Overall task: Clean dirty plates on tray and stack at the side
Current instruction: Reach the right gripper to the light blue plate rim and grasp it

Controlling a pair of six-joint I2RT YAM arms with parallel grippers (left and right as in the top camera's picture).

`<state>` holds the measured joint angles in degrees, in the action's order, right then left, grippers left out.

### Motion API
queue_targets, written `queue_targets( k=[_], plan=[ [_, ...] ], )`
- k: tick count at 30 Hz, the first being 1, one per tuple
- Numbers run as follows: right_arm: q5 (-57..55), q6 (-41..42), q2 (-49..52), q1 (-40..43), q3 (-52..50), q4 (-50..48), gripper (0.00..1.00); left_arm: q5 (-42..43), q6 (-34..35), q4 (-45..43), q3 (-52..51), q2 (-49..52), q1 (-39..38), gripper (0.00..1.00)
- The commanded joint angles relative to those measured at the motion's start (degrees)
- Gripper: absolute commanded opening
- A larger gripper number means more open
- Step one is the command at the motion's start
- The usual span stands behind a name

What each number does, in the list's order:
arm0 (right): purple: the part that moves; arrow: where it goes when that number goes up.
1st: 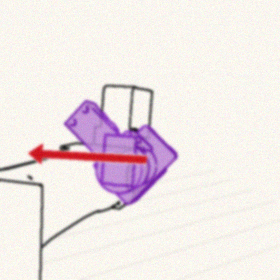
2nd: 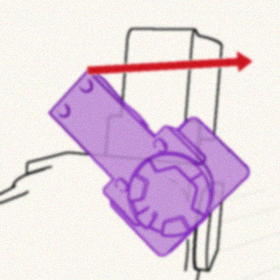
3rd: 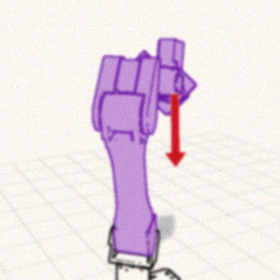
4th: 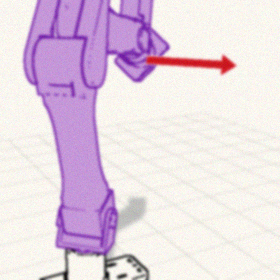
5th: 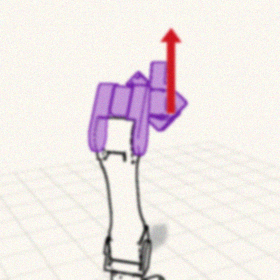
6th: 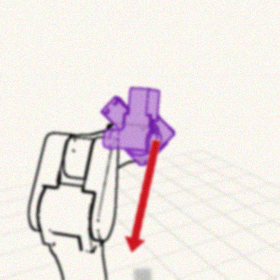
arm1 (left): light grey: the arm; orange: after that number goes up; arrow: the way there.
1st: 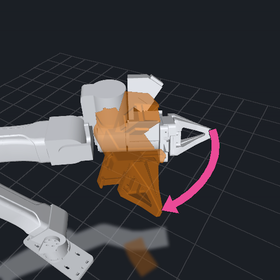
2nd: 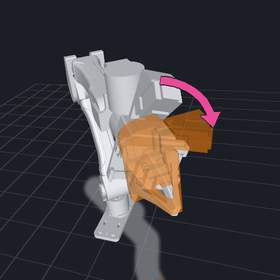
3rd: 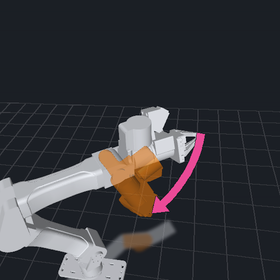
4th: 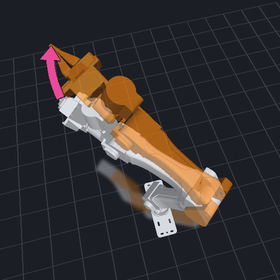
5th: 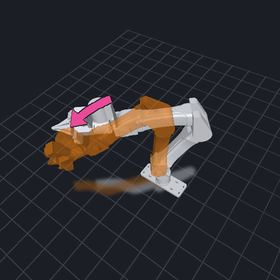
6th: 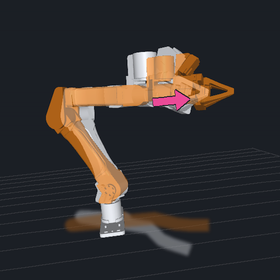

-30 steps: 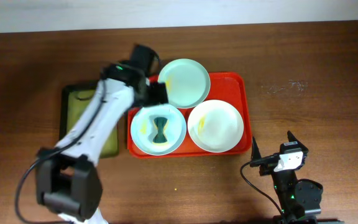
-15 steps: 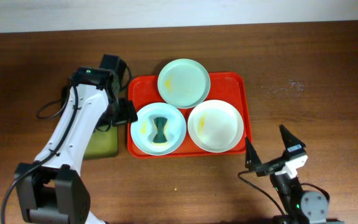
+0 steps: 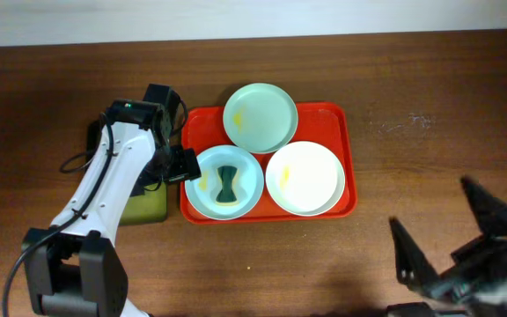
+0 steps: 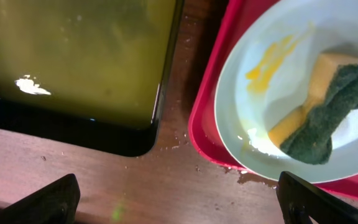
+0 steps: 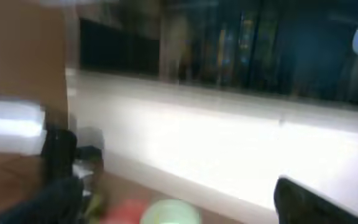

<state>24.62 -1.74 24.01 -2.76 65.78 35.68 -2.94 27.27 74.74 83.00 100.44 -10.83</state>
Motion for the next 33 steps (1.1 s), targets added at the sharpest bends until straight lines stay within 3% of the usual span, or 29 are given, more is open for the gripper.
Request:
queue_targets(
  k=[1,2,4,5,6,7,8,12,15,20,22,23,24,27,33],
  plan=[
    [13.75,-9.46,20.74,0.17,20.90,22.08,0.98,0.61,0.13,-1.05,0.02,0.11,0.13,0.99],
    [19.93,-6.88,25.42,0.17,25.53,26.69,0.99,0.63,0.13,-1.33,0.02,0.11,0.13,0.99],
    [32.70,-4.96,33.53,0.17,30.08,27.15,0.99,0.61,0.13,-1.62,0.02,0.11,0.13,0.99],
    [34.51,0.13,37.57,0.15,30.86,26.97,0.95,0.61,0.13,-1.62,0.02,0.11,0.13,1.00],
    [32.94,3.43,40.46,0.13,30.88,27.96,0.75,0.63,0.13,-1.64,0.02,0.11,0.13,0.99],
    [29.33,3.96,43.10,-0.48,30.88,30.23,0.73,0.63,0.13,-1.75,0.02,0.11,0.13,0.99],
    [24.06,4.31,45.22,-1.57,30.88,32.26,0.73,0.63,0.13,-1.84,0.02,0.11,0.13,0.99],
    [-5.05,19.08,54.42,-9.88,29.99,34.14,0.73,0.63,0.13,-1.90,0.02,0.11,0.13,0.99],
    [-7.78,19.63,63.56,-16.52,29.99,31.78,0.84,0.63,0.13,-2.71,0.02,0.11,0.13,0.99],
    [-7.78,19.61,77.57,-23.10,29.99,25.77,0.83,1.55,0.11,-3.06,0.02,0.11,0.13,0.99],
    [-7.82,19.58,83.03,-25.18,30.01,24.24,0.73,1.73,0.11,-3.58,0.02,0.11,0.13,0.99],
    [-8.02,19.43,85.70,-25.86,30.01,23.56,0.41,1.73,0.13,-3.80,0.02,0.11,0.13,0.99],
    [-7.96,18.64,88.00,-26.32,30.01,22.69,0.25,1.75,0.13,-4.07,0.00,0.11,0.13,0.99],
    [-7.93,15.23,93.26,-26.97,30.01,19.58,0.24,3.13,0.13,-5.33,0.00,0.11,0.13,0.99],
    [-8.83,12.85,97.24,-26.86,29.90,18.27,0.32,3.65,0.13,-6.14,-0.04,0.11,0.11,0.99]
  ],
)
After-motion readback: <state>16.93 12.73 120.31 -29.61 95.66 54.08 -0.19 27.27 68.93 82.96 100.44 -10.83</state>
